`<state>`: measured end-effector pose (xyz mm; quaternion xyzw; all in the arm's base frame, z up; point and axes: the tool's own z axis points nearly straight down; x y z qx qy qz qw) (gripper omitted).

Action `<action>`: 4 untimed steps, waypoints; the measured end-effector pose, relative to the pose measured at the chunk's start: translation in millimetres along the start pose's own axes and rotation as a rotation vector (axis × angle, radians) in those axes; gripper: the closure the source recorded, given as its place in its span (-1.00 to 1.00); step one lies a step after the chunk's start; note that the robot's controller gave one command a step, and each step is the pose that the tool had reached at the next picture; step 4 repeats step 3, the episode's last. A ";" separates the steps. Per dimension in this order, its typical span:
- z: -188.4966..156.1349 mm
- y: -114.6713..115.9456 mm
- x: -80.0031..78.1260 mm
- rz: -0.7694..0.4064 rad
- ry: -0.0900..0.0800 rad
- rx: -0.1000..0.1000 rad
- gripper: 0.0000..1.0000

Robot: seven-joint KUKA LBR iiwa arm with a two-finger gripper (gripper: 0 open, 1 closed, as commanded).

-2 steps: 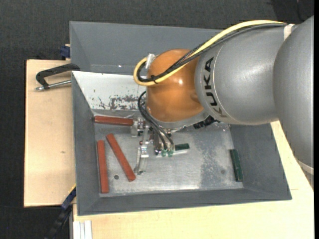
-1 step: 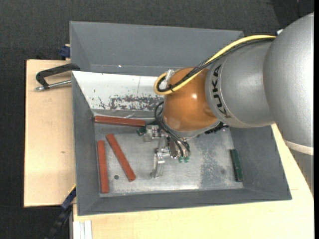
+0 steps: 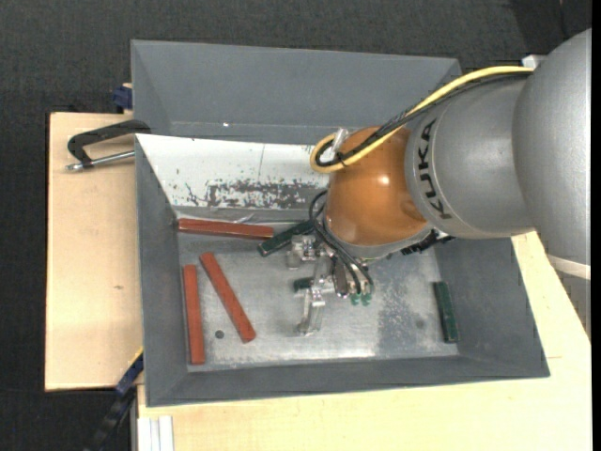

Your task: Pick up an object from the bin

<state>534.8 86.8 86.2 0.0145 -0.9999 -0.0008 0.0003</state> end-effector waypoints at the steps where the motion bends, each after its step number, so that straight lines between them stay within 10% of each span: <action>1: -19.6 -38.8 -19.2 0.015 -0.008 0.002 -1.00; 2: 16.0 -47.2 -27.1 0.030 -0.002 0.000 -1.00; 3: 15.4 -34.4 -14.0 0.101 -0.001 0.000 1.00; 4: 15.4 -34.4 -14.0 0.101 -0.001 0.000 1.00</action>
Offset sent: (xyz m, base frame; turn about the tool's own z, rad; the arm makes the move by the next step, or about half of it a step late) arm 0.0273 -0.0475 -0.0162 0.0293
